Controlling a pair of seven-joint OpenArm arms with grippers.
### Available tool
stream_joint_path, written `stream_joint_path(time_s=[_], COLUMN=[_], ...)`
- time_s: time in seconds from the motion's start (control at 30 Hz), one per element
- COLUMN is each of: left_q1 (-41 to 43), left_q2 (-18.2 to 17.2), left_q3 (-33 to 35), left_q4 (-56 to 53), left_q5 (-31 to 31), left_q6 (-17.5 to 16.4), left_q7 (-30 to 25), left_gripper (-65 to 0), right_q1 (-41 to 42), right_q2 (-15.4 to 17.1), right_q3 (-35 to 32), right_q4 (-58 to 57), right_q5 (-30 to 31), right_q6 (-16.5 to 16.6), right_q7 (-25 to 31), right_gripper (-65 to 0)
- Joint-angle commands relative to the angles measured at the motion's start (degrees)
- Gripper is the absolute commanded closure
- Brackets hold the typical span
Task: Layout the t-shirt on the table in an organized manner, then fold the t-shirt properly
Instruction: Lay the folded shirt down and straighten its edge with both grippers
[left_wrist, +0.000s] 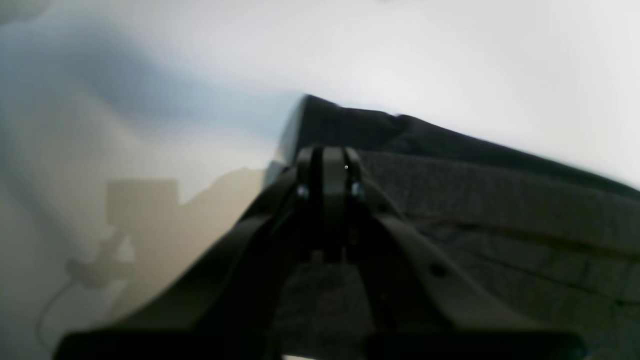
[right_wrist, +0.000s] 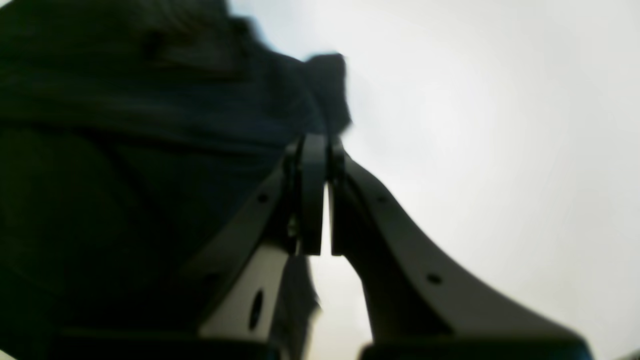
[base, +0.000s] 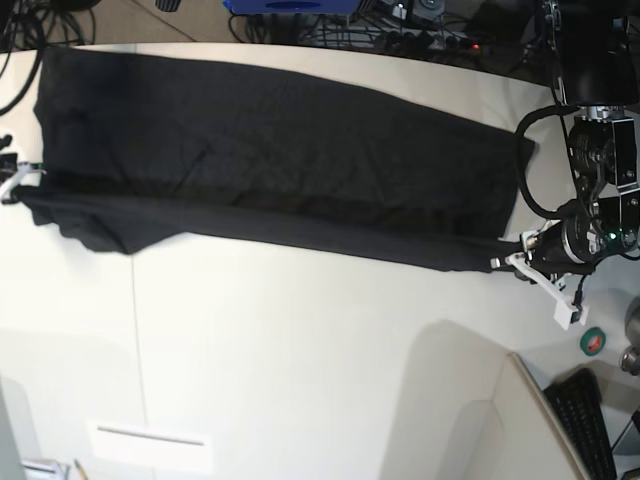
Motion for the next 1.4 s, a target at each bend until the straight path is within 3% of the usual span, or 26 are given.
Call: stream_joint_path(time_s=[0.0,0.23,0.73,0.87,1.37], left_q1=[-0.56,1.11,2.25,2.16,4.62], left_q2=[-0.69,-0.69,-2.54,-2.54,-2.54], left_q3=[-0.2,-0.11,-0.2,-0.2,0.41], left_q4=[1.12,0.68,1.21,1.74,0.42], left_q5=[-0.14,-0.05,-0.4,-0.4,-0.05], left_q6=[0.07,0.07,0.07,0.07,0.07], left_q7=[-0.74,-0.91,-0.56,-0.47,-0.82], left_gripper=[0.0,0.0,0.0,0.0,0.0], right_q1=[-0.57,-2.59,-8.74,-9.45,-8.57], right_q2=[0.35,-2.72,-3.69,-3.78,-4.04], right_q3=[0.4,0.49,1.55,2.69,2.16], right_q4=[2.32,2.41,9.8,12.7,6.54], right_q5=[0.46,0.37,0.55,0.55,0.46], right_q6=[0.12,0.12,0.12,0.12,0.12], right_q7=[0.21,-0.93,-2.87,-6.12,-6.12], right_gripper=[0.0,0.0,0.0,0.0,0.0])
